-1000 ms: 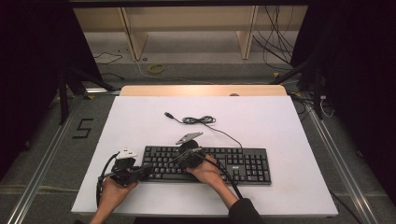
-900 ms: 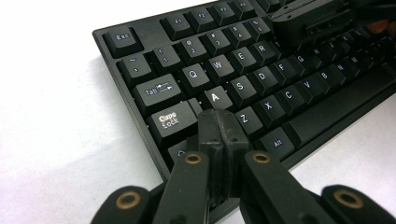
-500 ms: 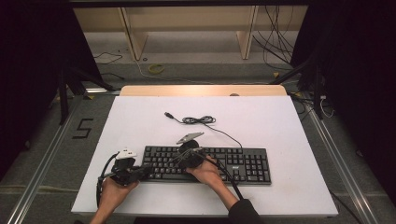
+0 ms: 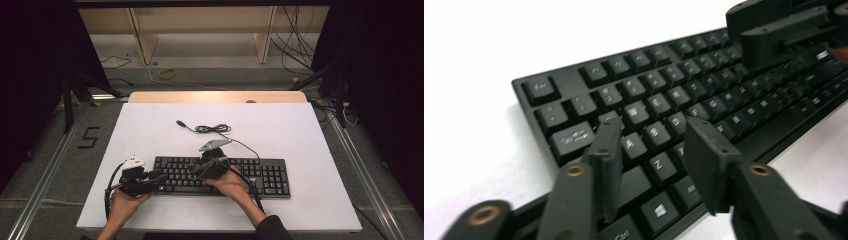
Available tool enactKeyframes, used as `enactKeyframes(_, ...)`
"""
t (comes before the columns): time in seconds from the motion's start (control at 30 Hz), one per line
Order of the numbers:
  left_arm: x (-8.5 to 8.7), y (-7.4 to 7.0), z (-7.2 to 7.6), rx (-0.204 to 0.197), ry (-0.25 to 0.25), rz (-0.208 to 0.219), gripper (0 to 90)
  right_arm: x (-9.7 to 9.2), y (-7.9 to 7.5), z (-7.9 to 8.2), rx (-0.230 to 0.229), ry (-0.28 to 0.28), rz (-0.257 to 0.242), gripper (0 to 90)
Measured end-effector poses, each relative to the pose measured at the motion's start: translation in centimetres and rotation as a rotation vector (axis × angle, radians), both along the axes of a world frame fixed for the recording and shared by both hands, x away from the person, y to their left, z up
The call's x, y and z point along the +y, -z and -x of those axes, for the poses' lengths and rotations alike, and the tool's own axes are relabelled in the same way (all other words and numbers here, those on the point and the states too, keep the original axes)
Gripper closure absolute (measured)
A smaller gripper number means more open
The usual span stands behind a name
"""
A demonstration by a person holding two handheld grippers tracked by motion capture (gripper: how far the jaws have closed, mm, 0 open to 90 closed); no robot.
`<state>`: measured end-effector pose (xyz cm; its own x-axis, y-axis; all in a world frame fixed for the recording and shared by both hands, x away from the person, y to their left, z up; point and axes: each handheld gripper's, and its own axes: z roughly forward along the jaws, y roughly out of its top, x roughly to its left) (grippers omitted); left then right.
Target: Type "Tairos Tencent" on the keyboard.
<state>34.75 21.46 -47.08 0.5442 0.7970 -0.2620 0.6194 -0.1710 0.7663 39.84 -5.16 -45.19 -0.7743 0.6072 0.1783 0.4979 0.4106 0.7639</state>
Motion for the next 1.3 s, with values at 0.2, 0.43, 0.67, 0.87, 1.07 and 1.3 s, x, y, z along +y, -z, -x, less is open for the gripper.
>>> enactKeyframes(0.2, -0.1, 0.1, -0.2, -0.023, -0.015, 0.020, 41.1, -1.5, -0.5, 0.6, -0.007, 0.005, -0.021, 41.8)
enactKeyframes(0.43, -0.2, 0.3, -0.4, -0.033, -0.006, 0.013, 40.0, -2.3, -0.6, 0.8, -0.011, 0.011, -0.016, 38.4)
enactKeyframes(0.67, -0.2, 0.4, -0.5, -0.042, -0.011, 0.012, 39.2, -2.8, -0.5, 0.9, -0.005, 0.013, -0.011, 38.2)
enactKeyframes(0.87, -0.3, 0.6, -0.7, -0.042, -0.006, -0.003, 40.9, -3.2, -0.3, 0.9, 0.000, 0.026, -0.007, 37.8)
enactKeyframes(1.07, -0.3, 0.7, -0.7, -0.032, 0.022, -0.010, 55.8, -3.8, -0.3, 0.7, -0.003, 0.038, -0.012, 37.3)
enactKeyframes(1.3, -0.4, 0.9, -0.8, -0.021, 0.046, -0.033, 71.5, -3.8, -0.2, 0.7, 0.003, 0.038, -0.009, 36.7)
